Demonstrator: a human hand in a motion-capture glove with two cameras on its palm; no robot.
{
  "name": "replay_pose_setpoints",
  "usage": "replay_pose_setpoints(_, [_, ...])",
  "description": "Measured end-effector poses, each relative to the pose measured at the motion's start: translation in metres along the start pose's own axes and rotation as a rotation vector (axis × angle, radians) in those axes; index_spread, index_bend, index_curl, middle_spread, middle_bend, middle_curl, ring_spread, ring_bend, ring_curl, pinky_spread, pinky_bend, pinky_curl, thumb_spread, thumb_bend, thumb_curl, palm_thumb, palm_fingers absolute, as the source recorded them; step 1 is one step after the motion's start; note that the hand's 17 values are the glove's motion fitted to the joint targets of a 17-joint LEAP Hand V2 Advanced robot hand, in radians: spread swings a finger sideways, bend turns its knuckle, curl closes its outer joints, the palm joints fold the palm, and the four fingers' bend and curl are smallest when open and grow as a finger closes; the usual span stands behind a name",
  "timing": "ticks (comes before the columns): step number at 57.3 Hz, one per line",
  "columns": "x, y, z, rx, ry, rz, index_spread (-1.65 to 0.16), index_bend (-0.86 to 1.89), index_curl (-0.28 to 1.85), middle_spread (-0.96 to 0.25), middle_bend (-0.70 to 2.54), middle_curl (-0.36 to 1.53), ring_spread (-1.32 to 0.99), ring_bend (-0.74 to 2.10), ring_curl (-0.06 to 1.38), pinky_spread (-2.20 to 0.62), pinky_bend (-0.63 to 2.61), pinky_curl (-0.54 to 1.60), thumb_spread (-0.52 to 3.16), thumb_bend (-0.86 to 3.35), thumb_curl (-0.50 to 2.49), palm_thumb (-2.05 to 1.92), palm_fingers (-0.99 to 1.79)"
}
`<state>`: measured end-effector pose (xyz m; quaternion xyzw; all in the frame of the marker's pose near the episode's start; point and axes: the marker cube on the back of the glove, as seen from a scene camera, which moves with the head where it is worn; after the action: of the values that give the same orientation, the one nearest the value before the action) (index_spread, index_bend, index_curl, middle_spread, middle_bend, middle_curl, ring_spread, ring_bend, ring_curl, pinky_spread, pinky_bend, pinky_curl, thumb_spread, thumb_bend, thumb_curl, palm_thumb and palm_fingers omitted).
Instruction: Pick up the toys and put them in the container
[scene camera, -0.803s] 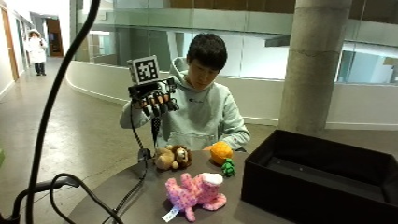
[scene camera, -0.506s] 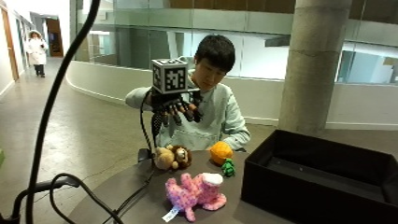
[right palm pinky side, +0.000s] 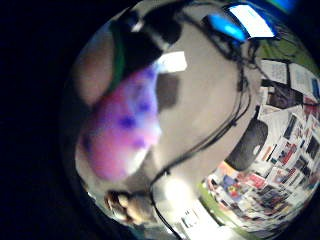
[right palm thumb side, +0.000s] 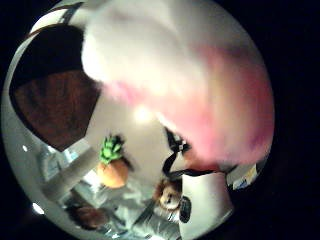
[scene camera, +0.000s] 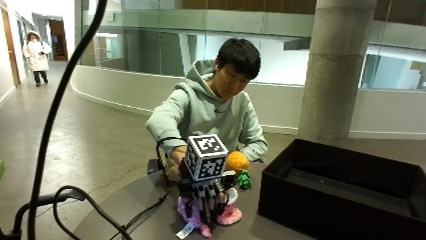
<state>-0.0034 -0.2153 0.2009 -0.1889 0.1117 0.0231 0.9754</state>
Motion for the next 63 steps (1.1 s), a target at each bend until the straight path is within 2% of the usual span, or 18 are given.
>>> replay_pose_setpoints(4, [-0.002, 0.000, 0.004, 0.037, -0.003, -0.030, -0.29, 0.33, 0.26, -0.09, 0.58, 0.32, -0.11, 0.39, 0.17, 0.04, 0.44, 0.20, 1.35, 0.21, 0.31, 0.35, 0.62])
replay_pose_setpoints(6, [-0.003, 0.000, 0.007, 0.055, -0.007, -0.043, -0.28, 0.30, 0.27, -0.11, 0.63, 0.33, -0.15, 0.48, 0.18, 0.03, 0.39, 0.19, 1.35, 0.23, 0.33, 0.41, 0.69])
replay_pose_setpoints(9, [-0.004, 0.001, 0.011, 0.078, -0.020, -0.061, -0.28, 0.24, 0.27, -0.14, 0.69, 0.37, -0.20, 0.69, 0.26, -0.04, 0.38, 0.19, 1.30, 0.27, 0.38, 0.51, 0.87])
replay_pose_setpoints(13, [-0.007, 0.007, 0.013, 0.067, -0.047, -0.068, -0.29, 0.25, 0.29, -0.16, 0.74, 0.40, -0.26, 0.84, 0.32, -0.18, 0.47, 0.23, 1.17, 0.28, 0.44, 0.61, 1.11])
replay_pose_setpoints(23, [-0.031, 0.049, -0.020, -0.085, -0.010, -0.080, -0.35, 0.47, 0.43, -0.22, 0.88, 0.50, -0.32, 1.07, 0.45, -0.34, 0.71, 0.38, 0.91, 0.22, 0.56, 0.62, 1.23])
replay_pose_setpoints(30, [-0.066, 0.080, -0.060, -0.107, 0.037, -0.112, -0.38, 0.61, 0.53, -0.24, 1.00, 0.58, -0.34, 1.18, 0.51, -0.39, 0.80, 0.44, 0.77, 0.19, 0.63, 0.62, 1.17])
replay_pose_setpoints(41, [-0.107, 0.061, -0.157, 0.038, 0.075, -0.270, -0.41, 0.73, 0.69, -0.25, 1.11, 0.67, -0.34, 1.28, 0.57, -0.42, 0.89, 0.52, 0.62, 0.17, 0.73, 0.62, 1.05])
replay_pose_setpoints(44, [-0.134, 0.070, -0.174, 0.115, 0.065, -0.293, -0.41, 0.75, 0.73, -0.25, 1.13, 0.69, -0.34, 1.30, 0.58, -0.42, 0.91, 0.54, 0.59, 0.17, 0.75, 0.62, 1.03])
replay_pose_setpoints(48, [-0.165, 0.067, -0.198, 0.297, 0.068, -0.306, -0.42, 0.76, 0.78, -0.25, 1.15, 0.72, -0.33, 1.32, 0.59, -0.43, 0.93, 0.56, 0.56, 0.16, 0.78, 0.62, 1.00])
replay_pose_setpoints(54, [-0.220, 0.080, -0.231, 0.497, -0.107, -0.375, -0.43, 0.75, 0.87, -0.25, 1.17, 0.75, -0.33, 1.35, 0.61, -0.44, 0.98, 0.60, 0.55, 0.13, 0.82, 0.60, 0.90])
replay_pose_setpoints(58, [-0.235, 0.073, -0.245, 0.570, -0.144, -0.397, -0.43, 0.67, 0.90, -0.26, 1.14, 0.77, -0.33, 1.34, 0.61, -0.43, 1.03, 0.62, 0.59, 0.11, 0.83, 0.58, 0.70])
replay_pose_setpoints(61, [-0.248, 0.069, -0.251, 0.554, -0.166, -0.384, -0.42, 0.56, 0.92, -0.26, 1.09, 0.76, -0.32, 1.36, 0.62, -0.41, 1.06, 0.64, 0.64, 0.11, 0.83, 0.59, 0.54])
replay_pose_setpoints(63, [-0.257, 0.068, -0.252, 0.519, -0.182, -0.364, -0.38, 0.45, 0.91, -0.25, 1.03, 0.75, -0.31, 1.29, 0.61, -0.36, 0.99, 0.63, 0.81, 0.07, 0.79, 0.50, 0.17])
